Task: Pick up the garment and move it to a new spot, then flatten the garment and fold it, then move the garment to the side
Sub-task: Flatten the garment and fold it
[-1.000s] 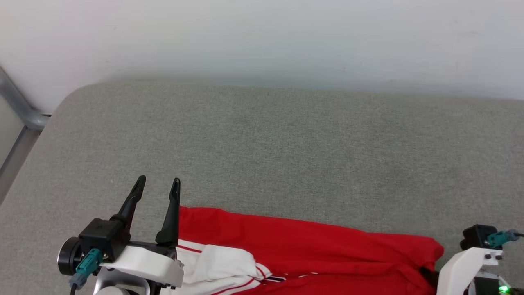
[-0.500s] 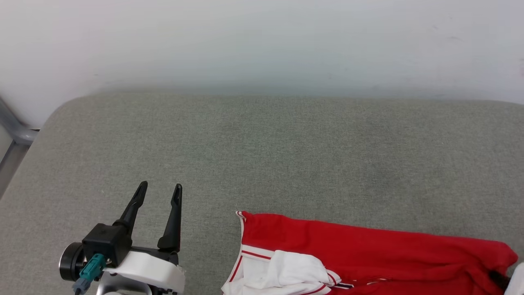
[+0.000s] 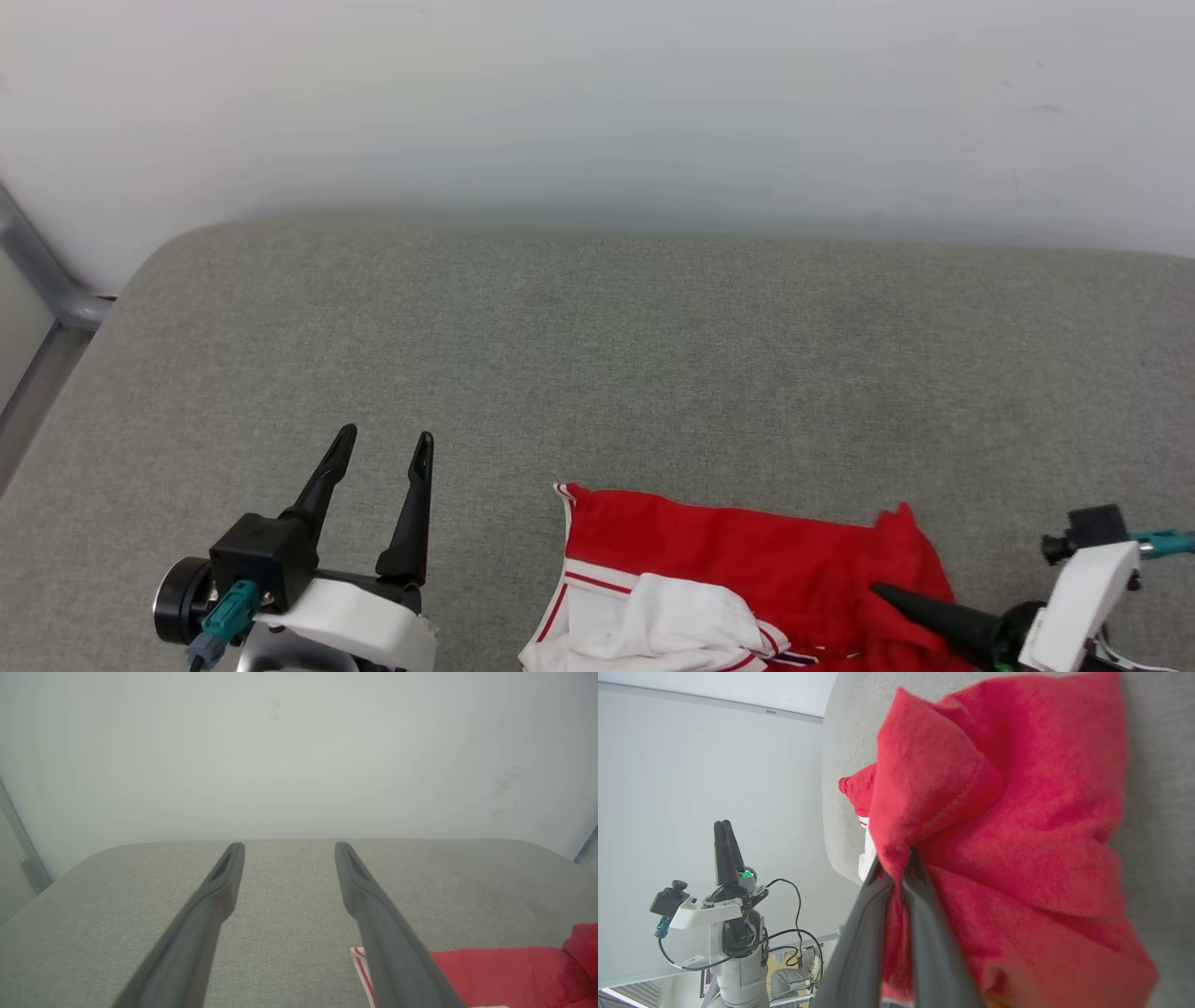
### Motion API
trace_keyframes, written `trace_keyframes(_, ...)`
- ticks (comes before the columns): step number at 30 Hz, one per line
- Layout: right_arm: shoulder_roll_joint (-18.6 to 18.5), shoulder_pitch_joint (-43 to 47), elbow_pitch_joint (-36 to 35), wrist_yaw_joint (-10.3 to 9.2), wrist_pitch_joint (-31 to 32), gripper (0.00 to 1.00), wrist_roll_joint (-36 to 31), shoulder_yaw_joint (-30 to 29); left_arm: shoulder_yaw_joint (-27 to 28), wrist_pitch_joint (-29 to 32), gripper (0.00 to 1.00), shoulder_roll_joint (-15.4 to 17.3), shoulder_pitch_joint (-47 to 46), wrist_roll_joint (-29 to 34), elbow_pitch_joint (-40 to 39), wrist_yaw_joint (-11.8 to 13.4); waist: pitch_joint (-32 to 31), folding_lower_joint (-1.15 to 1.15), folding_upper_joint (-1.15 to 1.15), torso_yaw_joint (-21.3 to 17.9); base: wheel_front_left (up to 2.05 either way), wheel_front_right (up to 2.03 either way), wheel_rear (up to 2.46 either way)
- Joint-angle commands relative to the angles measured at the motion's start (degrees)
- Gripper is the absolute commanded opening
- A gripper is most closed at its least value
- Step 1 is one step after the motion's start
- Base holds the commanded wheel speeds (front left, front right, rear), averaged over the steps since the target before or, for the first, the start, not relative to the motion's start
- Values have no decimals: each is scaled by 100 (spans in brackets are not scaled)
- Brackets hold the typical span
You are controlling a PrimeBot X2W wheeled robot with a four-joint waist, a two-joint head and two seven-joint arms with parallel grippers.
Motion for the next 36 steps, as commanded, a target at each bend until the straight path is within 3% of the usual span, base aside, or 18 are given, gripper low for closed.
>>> trace_keyframes(1,22,-101,80,-2,-115,0,259,316,-21,13,100,-16,-89,4,5,-19,25,0,0,57,0,0,0)
trace_keyframes(7,23,-316,420,-2,-816,0,1133,1598,-72,55,100,-48,-205,-5,26,-57,164,0,0,249,0,0,0)
trace_keyframes(14,21,-670,748,-2,-1573,0,1629,2783,-117,20,100,-121,-376,-1,111,-164,336,0,0,462,0,0,0)
trace_keyframes(19,17,-949,1040,-2,-2199,2,1639,3438,-96,-22,100,-176,-476,-9,195,-229,465,0,0,567,0,0,0)
trace_keyframes(20,17,-977,1095,-2,-2303,32,1639,3542,-90,-25,100,-190,-480,-8,210,-236,481,0,0,576,0,0,0)
trace_keyframes(21,17,-1003,1142,-2,-2387,94,1650,3635,-85,-29,100,-196,-491,-4,225,-242,499,0,0,584,0,0,0)
trace_keyframes(22,17,-1046,1174,-2,-2471,100,1640,3704,-80,-36,100,-206,-507,0,234,-245,515,0,0,588,0,0,0)
trace_keyframes(30,-89,-1224,844,-2,-3074,100,1247,4082,-59,-77,100,-247,-509,48,315,-245,494,0,0,477,0,0,0)
trace_keyframes(35,-523,-1263,471,-2,-4276,100,97,4182,-34,-83,100,-266,-475,67,343,-227,392,0,0,357,0,0,0)
trace_keyframes(36,-775,-1186,501,-2,-4866,100,-632,4112,-7,-91,100,-285,-397,68,362,-216,320,0,0,275,0,0,0)
